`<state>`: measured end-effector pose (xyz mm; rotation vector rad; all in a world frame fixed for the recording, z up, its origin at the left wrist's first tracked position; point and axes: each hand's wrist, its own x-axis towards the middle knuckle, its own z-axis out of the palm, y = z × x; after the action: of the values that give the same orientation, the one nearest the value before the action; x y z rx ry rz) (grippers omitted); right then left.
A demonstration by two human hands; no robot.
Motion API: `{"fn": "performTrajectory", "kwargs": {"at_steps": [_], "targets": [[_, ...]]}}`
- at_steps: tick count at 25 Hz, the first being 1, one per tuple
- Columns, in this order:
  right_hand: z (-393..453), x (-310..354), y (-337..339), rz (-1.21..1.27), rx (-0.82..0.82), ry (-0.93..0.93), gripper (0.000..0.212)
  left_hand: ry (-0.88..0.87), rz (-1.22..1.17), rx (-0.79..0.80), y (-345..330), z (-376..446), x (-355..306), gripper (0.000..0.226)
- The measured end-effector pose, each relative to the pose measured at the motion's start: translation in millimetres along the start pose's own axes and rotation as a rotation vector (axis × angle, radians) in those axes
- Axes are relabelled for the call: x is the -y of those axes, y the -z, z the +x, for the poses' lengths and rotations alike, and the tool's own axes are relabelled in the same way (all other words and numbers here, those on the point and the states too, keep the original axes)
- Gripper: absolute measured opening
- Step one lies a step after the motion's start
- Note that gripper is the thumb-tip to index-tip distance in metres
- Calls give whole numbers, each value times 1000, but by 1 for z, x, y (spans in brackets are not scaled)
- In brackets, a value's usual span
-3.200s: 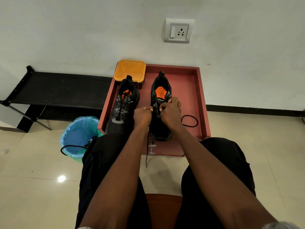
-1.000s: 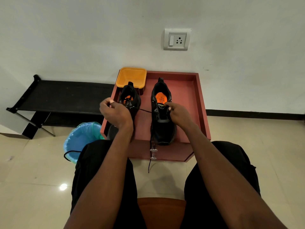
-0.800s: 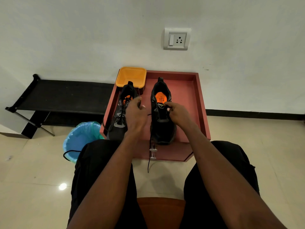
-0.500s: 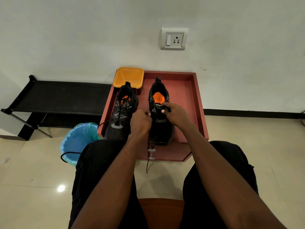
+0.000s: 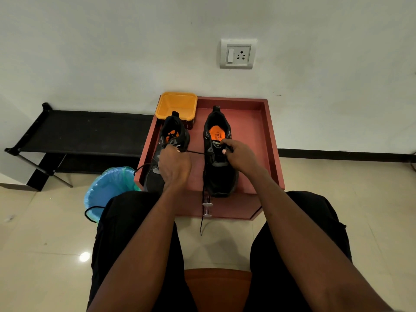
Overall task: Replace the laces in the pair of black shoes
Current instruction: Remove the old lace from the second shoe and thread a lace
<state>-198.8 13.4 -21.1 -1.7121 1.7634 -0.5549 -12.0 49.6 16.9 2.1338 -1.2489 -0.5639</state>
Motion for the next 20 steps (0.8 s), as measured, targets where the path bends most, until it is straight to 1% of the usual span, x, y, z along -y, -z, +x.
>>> {"fn": "performTrajectory", "kwargs": {"at_steps": [7,9,10,11,12,13,15,17,18,19,20], "targets": [[-6,2,3,-10,50,-5,51,-3,148,38,4,-4,6,28],[-9,2,3,22,44,-15,55,-69,119,-1,5,-8,4,32],[-12,2,3,36,17,-11,57,-133,89,-23,3,-10,2,30],[-15,5,5,43,-25,-10,58,-213,69,-14,-1,-12,2,22],[-18,7,6,50,-78,-8,57,-275,67,42,-5,-14,2,13],[-22,9,9,49,-129,-9,53,-292,65,131,-9,-16,4,8],[-29,14,14,21,-178,-24,35,-187,77,359,-18,-19,10,15],[-38,17,14,5,-130,-65,18,-57,122,519,-24,-22,17,29],[-42,17,12,33,-88,-90,13,-26,120,554,-27,-23,19,29],[-46,17,11,80,-46,-124,11,-6,87,558,-29,-24,21,24],[-50,17,10,139,-15,-161,10,28,29,552,-29,-26,19,25]]}}
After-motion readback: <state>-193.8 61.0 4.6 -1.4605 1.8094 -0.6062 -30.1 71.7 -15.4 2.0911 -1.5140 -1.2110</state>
